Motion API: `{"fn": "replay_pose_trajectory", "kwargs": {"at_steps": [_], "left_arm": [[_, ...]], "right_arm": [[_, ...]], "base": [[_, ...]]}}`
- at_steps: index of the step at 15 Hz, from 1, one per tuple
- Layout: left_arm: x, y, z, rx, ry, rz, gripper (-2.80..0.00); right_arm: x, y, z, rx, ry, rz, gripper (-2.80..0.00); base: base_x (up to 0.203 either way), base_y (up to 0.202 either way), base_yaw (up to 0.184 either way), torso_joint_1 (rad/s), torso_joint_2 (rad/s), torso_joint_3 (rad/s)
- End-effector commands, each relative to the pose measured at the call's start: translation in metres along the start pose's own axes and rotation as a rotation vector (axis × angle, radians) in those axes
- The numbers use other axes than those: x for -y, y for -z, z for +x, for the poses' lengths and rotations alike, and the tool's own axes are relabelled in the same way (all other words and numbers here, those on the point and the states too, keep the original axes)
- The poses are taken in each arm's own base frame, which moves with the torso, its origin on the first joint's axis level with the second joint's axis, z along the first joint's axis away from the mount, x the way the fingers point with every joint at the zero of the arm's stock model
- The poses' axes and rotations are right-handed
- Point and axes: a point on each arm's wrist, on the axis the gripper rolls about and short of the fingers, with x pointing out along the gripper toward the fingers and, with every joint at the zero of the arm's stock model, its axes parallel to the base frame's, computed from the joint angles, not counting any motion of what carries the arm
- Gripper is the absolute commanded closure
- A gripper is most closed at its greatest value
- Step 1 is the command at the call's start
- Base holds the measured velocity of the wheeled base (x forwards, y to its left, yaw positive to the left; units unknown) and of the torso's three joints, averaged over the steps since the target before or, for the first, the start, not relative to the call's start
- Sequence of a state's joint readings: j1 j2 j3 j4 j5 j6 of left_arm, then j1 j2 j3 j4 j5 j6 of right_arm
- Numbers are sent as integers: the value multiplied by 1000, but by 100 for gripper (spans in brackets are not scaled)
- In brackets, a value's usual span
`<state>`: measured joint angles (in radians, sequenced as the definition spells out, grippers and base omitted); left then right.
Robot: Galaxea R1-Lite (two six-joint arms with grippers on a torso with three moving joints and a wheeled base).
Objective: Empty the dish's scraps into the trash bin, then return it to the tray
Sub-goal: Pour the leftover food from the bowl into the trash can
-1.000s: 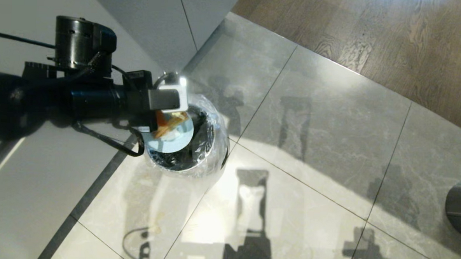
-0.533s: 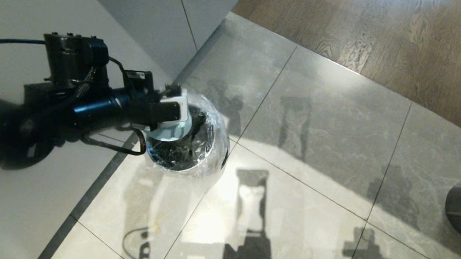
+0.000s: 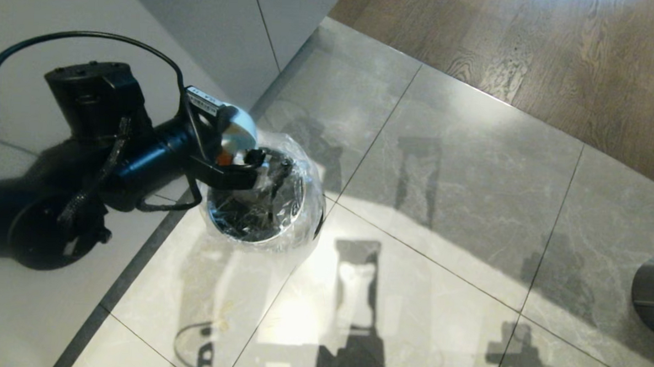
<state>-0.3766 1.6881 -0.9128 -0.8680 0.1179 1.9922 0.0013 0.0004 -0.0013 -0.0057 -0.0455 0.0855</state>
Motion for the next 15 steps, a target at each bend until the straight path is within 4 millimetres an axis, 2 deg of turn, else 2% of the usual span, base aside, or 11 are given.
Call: {"fn": "replay_pose_trajectory", "kwargs": {"at_steps": [1,5,8,11,15], "left_arm": [[14,-7,-4,-30,-67,47,0],[31,-18,-14,-15,-69,48,0],[40,-32,-15,-14,-132,32,0],[64,-45,-13,-6,-133,33,0],[67,-47,-10,27,-192,114,0]], "right_arm": [[0,0,0,1,0,0,0],[0,0,0,0,0,0,0],[0,0,0,0,0,0,0],[0,0,0,0,0,0,0],[0,0,0,1,-1,0,0]], "base": [[0,0,0,0,0,0],[0,0,0,0,0,0],[0,0,0,0,0,0],[0,0,0,0,0,0],[0,0,0,0,0,0]]}}
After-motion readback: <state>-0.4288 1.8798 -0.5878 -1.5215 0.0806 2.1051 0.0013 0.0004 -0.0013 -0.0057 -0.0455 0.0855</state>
